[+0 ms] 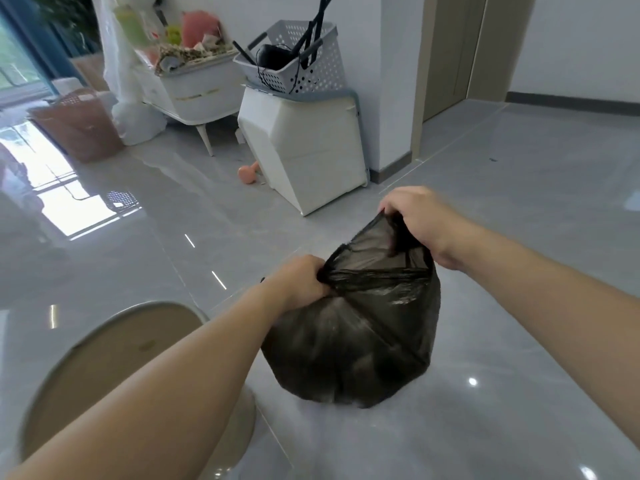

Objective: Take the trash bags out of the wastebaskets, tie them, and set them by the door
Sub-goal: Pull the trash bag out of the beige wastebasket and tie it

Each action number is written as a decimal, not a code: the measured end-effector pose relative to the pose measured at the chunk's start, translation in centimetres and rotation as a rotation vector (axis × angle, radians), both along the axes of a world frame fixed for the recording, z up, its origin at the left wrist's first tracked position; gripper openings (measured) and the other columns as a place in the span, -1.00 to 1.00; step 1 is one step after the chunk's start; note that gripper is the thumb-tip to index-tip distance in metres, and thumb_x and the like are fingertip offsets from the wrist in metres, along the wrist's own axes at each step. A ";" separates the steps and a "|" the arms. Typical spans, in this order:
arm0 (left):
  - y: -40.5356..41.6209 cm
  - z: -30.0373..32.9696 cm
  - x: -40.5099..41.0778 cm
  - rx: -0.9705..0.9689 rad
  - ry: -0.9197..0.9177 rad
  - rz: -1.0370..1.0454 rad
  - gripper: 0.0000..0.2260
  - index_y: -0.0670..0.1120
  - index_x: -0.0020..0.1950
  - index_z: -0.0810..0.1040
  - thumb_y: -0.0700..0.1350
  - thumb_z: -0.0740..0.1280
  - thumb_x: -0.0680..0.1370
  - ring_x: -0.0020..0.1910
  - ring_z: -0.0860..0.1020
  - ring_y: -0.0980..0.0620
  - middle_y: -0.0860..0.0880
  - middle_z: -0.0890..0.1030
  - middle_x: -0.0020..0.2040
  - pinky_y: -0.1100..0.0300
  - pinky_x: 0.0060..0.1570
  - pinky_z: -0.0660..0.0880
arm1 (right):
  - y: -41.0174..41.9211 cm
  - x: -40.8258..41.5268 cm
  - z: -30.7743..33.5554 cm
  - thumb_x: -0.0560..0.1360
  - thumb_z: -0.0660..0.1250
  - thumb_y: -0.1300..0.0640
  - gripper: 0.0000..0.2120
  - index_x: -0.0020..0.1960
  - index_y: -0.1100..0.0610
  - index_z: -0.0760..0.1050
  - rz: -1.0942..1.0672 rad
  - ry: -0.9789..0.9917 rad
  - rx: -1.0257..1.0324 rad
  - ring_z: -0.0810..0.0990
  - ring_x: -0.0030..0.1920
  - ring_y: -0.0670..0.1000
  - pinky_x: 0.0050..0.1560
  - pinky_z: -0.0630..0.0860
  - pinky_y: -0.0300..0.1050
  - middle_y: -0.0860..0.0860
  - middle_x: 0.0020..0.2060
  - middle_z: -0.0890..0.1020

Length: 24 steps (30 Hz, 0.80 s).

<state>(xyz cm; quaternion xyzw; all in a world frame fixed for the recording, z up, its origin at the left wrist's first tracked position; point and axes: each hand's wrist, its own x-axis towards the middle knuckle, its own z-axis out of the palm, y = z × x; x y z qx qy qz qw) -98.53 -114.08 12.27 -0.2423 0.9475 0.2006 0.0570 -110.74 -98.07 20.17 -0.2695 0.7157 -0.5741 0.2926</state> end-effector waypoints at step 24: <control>1.7 1.7 2.0 -0.156 -0.694 -0.034 -0.54 -0.14 0.18 0.54 0.13 0.45 0.43 0.02 0.56 -0.10 -0.06 0.57 0.05 0.07 0.07 0.51 | -2.0 0.9 -9.9 0.55 0.05 0.11 -0.85 -0.02 0.12 0.37 0.418 0.893 0.798 0.52 -0.06 0.19 -0.15 0.38 -0.03 0.17 0.04 0.57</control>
